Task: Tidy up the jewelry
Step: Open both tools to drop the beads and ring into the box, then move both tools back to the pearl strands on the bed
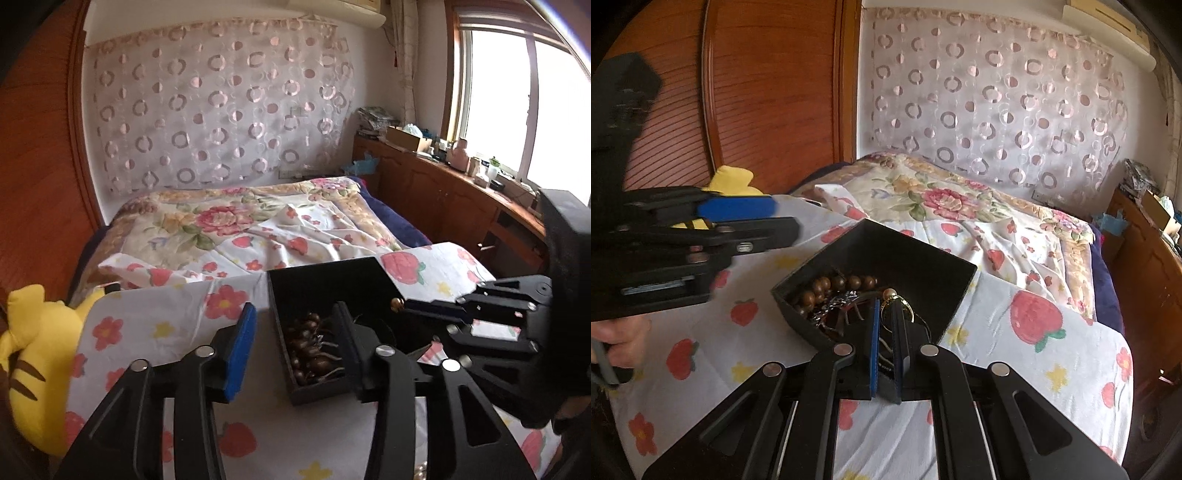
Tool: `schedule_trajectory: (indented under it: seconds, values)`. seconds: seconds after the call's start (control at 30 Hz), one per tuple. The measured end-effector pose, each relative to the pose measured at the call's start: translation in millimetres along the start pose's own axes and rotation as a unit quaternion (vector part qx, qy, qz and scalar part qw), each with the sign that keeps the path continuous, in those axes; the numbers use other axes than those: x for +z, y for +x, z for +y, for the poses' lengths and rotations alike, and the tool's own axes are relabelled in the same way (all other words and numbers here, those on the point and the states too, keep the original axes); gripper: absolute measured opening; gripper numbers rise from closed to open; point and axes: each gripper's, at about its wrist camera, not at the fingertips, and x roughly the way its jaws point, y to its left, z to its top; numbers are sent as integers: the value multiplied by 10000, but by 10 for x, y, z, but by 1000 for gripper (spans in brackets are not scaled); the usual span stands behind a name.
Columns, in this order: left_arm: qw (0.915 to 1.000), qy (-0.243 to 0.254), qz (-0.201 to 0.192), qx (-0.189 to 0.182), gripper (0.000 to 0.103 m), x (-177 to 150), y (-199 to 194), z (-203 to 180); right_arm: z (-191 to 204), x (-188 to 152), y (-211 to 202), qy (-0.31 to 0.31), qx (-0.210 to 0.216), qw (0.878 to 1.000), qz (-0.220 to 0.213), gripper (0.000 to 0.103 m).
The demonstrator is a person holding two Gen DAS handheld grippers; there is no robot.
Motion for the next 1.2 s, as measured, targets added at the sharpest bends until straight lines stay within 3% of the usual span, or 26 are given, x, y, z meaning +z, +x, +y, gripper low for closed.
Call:
schedule_trajectory:
  seconds: [0.17,0.3,0.37,0.67,0.97,1.2]
  values:
    - [9999,16,-101,58,68,-57,-117,47,-42,2,87,98,-48,9999,55,8]
    - [9997,-40,-223,42,87,-142,-234,63,-48,-2,66,133,-59,9999,18,28]
    - [9997,-60,-244,40,91,-207,-278,61,-54,2,52,136,-99,9999,12,29]
    - [9995,-91,-275,-150,95,-520,-469,11,-47,-99,-195,87,-126,9998,-85,29]
    - [9986,-131,-217,-457,95,-836,-621,-53,101,-415,-456,-5,-32,10000,-80,34]
    - [9989,4,-24,-461,95,-1012,-632,-141,214,-706,-583,47,117,9999,30,34]
